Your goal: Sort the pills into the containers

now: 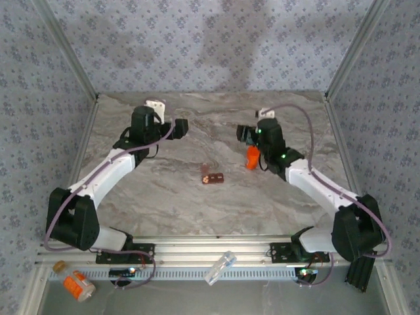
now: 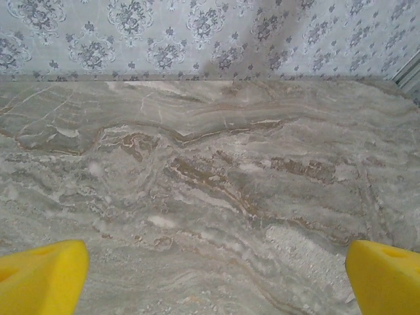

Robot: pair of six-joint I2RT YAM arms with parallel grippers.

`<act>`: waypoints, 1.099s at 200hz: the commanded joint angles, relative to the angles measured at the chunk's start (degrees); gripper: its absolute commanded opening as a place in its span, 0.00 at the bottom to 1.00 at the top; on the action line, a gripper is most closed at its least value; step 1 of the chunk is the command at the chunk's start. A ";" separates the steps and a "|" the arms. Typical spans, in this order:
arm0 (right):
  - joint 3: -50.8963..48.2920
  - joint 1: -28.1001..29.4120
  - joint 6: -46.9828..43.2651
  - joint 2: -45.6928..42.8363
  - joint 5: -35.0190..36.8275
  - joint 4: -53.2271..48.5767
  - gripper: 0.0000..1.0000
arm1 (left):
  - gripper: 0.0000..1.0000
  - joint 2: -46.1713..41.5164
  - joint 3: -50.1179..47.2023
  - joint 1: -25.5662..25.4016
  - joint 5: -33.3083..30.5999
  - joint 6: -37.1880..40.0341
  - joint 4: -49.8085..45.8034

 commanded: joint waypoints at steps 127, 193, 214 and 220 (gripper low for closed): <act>8.40 11.56 7.12 13.79 -15.65 -31.35 0.80 | 1.00 6.06 5.14 -0.73 6.49 4.17 -11.34; 6.45 12.89 6.86 20.93 -13.23 -30.24 0.79 | 0.99 10.13 4.90 -3.48 5.98 5.17 -14.04; 6.16 12.67 7.13 22.12 -12.98 -29.49 0.79 | 0.99 11.69 5.46 -4.20 5.88 5.62 -15.37; 6.20 12.67 7.22 22.48 -12.92 -29.32 0.79 | 1.00 12.02 5.59 -4.40 5.77 5.77 -15.69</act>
